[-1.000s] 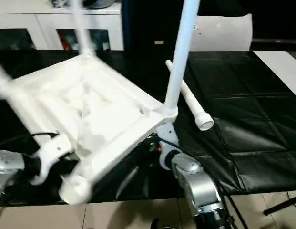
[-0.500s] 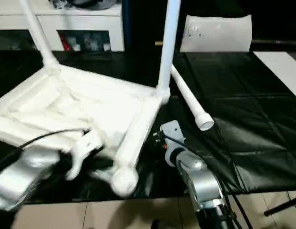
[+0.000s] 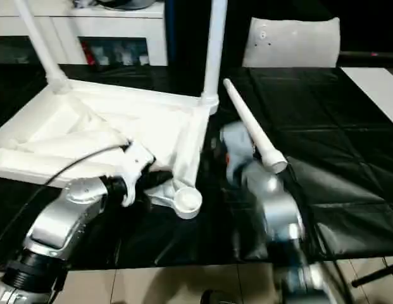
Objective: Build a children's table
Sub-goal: Rotate table base, then pick table leg
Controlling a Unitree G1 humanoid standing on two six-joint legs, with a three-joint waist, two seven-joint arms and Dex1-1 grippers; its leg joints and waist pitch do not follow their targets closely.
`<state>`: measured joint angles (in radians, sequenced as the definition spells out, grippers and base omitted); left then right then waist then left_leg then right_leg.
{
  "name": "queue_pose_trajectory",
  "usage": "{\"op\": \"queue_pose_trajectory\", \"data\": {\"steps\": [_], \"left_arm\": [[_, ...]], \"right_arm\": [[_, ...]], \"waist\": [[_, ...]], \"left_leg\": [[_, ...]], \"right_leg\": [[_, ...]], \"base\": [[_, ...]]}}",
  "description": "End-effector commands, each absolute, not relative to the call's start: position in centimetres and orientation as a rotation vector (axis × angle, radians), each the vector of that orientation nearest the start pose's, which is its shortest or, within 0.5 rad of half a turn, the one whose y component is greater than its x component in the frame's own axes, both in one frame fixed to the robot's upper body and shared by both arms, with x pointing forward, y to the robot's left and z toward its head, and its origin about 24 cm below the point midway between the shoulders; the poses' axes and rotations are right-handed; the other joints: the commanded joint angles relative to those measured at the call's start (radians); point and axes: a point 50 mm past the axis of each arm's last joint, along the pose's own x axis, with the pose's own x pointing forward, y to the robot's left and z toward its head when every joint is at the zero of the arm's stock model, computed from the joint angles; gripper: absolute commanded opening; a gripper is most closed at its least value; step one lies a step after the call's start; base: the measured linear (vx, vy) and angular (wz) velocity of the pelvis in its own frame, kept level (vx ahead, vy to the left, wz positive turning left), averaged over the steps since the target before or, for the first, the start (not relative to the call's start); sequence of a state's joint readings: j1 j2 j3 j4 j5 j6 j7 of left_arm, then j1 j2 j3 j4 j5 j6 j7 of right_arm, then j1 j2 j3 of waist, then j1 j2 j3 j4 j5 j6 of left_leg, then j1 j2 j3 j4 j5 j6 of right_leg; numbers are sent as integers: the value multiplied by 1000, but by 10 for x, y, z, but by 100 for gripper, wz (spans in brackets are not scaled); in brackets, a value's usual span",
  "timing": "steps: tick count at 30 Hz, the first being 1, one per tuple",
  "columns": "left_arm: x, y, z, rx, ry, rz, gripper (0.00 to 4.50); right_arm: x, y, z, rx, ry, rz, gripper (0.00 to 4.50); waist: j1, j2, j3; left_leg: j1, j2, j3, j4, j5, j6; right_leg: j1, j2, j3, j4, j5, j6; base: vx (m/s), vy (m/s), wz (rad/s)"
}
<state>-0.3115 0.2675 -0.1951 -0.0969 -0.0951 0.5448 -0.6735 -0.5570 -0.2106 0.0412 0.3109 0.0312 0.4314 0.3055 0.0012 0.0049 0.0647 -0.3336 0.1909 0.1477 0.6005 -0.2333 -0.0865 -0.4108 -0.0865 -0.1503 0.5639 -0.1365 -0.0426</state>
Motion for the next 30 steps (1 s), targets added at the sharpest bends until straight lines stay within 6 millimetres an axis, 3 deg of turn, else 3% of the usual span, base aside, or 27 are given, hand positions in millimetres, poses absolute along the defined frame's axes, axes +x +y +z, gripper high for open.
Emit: {"op": "queue_pose_trajectory", "data": {"steps": [1,3,4,6,7,8,10,12,13,14,19,24,28,30], "left_arm": [[276,111,90,176,234,-883,68],[270,116,94,175,228,-884,84],[267,119,95,179,226,-883,85],[261,125,101,189,217,-871,98],[259,127,104,189,211,-865,112],[256,129,107,189,209,-864,123],[251,132,110,193,214,-865,130],[245,135,113,200,225,-875,139],[242,136,114,203,231,-881,165],[239,136,115,206,236,-888,170],[232,139,121,221,248,-888,192],[231,139,126,232,247,-878,240],[229,139,127,240,251,-875,271],[230,140,127,244,255,-869,299]], "right_arm": [[362,-157,98,-201,246,267,450],[375,-163,102,-206,290,232,450],[380,-165,103,-218,314,221,450],[391,-174,104,-271,377,156,450],[394,-178,105,-286,401,129,450],[396,-178,105,-259,419,162,450],[398,-178,104,-227,443,190,450],[401,-182,103,-228,463,166,450],[401,-183,102,-237,469,159,450],[402,-184,101,-247,475,155,450],[401,-192,94,-295,538,108,450],[400,-203,93,-323,560,51,450],[400,-205,94,-313,568,53,450],[400,-206,97,-298,568,53,450]], "waist": [[6,-5,-65],[5,-7,-64],[0,-13,-60],[0,-20,-50],[1,-16,-47],[1,-19,-39],[2,-22,-36],[0,-22,-34],[1,-24,-35],[1,-30,-28],[3,-29,-8],[6,-33,7],[4,-34,10],[0,-37,10]], "left_leg": [[-17,28,3,-64,-39,83],[-22,26,4,-62,-31,91],[-29,23,4,-62,-45,92],[-22,23,9,-61,-72,90],[-24,20,9,-62,-83,86],[-23,22,11,-62,-90,85],[-25,27,10,-63,-93,89],[-32,31,6,-61,-47,99],[-34,28,7,-59,-18,110],[-35,28,9,-59,-14,116],[-35,30,10,-58,14,140],[-32,30,10,-59,-16,120],[-33,29,9,-59,-9,126],[-40,25,9,-56,1,128]], "right_leg": [[66,-60,64,-53,-302,-150],[67,-60,66,-42,-283,-163],[67,-58,66,-39,-292,-172],[56,-58,67,-47,-327,-163],[60,-57,65,-49,-352,-159],[54,-55,65,-53,-348,-153],[55,-56,65,-45,-325,-160],[56,-56,69,-28,-243,-193],[56,-55,69,-24,-209,-207],[53,-55,70,-24,-203,-213],[49,-55,72,-19,-187,-245],[47,-55,74,-22,-216,-237],[48,-57,75,-19,-209,-242],[52,-58,77,-16,-202,-245]], "base": [[0,0,0],[0,0,0],[0,0,0],[0,0,0],[0,0,0],[0,0,0],[0,0,0],[0,0,0],[0,0,0],[0,0,0],[0,0,0],[0,0,0],[0,0,0],[0,0,0]]}}
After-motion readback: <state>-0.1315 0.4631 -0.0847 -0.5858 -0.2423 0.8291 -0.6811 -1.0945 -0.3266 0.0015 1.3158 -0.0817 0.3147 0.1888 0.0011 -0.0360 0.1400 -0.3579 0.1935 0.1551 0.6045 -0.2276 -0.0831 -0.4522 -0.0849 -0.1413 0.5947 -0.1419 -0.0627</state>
